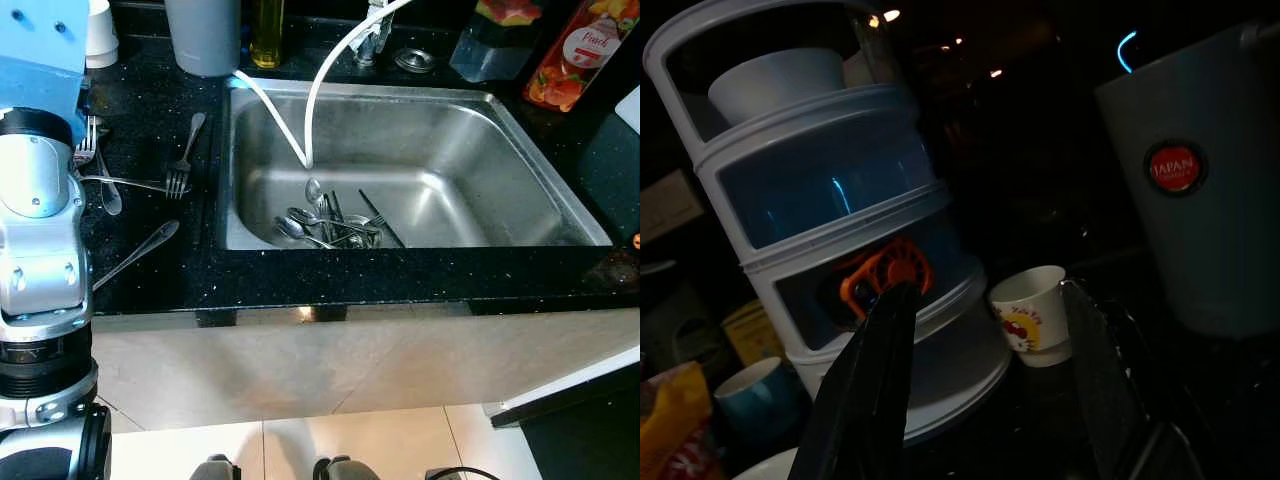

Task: Kitchen organization

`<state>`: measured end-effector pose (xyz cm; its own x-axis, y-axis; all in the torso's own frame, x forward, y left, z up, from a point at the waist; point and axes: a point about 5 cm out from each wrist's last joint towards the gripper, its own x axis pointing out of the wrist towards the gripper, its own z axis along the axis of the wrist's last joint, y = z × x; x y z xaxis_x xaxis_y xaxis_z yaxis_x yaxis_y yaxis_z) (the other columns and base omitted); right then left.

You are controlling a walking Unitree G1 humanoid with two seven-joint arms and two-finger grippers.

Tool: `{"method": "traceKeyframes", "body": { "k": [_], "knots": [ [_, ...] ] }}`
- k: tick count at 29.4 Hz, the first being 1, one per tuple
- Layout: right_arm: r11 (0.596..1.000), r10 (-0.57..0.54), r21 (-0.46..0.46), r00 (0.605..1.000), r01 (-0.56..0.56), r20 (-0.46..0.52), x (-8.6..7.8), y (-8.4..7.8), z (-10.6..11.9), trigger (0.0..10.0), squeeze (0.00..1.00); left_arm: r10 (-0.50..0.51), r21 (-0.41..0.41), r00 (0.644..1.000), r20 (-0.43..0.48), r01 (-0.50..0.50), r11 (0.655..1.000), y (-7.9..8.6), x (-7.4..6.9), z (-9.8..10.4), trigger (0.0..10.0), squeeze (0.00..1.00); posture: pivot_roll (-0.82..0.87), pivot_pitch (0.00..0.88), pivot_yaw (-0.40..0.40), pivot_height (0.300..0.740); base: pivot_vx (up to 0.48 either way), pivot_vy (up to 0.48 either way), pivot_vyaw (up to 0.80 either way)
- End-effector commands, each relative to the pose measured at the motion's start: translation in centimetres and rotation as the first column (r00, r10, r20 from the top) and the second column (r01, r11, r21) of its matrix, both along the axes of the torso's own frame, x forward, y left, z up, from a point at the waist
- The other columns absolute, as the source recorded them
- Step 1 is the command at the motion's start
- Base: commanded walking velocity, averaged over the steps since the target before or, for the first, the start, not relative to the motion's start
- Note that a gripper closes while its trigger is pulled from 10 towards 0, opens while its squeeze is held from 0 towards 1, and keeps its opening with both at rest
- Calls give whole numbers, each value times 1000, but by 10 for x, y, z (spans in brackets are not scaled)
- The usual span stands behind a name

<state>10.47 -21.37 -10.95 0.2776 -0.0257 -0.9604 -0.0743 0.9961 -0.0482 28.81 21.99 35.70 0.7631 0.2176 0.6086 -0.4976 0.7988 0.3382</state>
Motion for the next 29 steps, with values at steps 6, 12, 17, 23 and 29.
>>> {"method": "traceKeyframes", "body": {
  "k": [6, 12, 17, 23, 29],
  "knots": [
    [1000, -13, -21, 999, 13, -31, -12, -7, -2, 10000, 0, -81, 74, 968, 238, 65, 995, -9, -25, 47, 10000, 0, 111, 150, -70, 740, 0, 0, 0],
    [1000, -13, -17, 999, 12, -32, -13, -6, -2, 10000, 0, -16, 104, 953, 303, -17, 994, -4, -37, 66, 10000, 0, 119, 148, -65, 740, 0, 0, 0],
    [1000, -9, -14, 999, 8, -34, -13, -5, -2, 10000, 0, 37, 90, 961, 276, -64, 994, 3, -40, 64, 10000, 0, 125, 146, -65, 740, 0, 0, 0],
    [1000, 5, -16, 999, -6, -34, -12, -5, -2, 10000, 0, 169, 46, 963, 209, -182, 982, 33, -51, 53, 10000, 0, 143, 145, -74, 740, 0, 0, 0],
    [1000, 15, -20, 999, -16, -31, -9, -6, -1, 10000, 0, 202, 44, 967, 154, -211, 976, 40, -56, 40, 10000, 0, 155, 143, -80, 740, 0, 0, 0]
  ]
}}
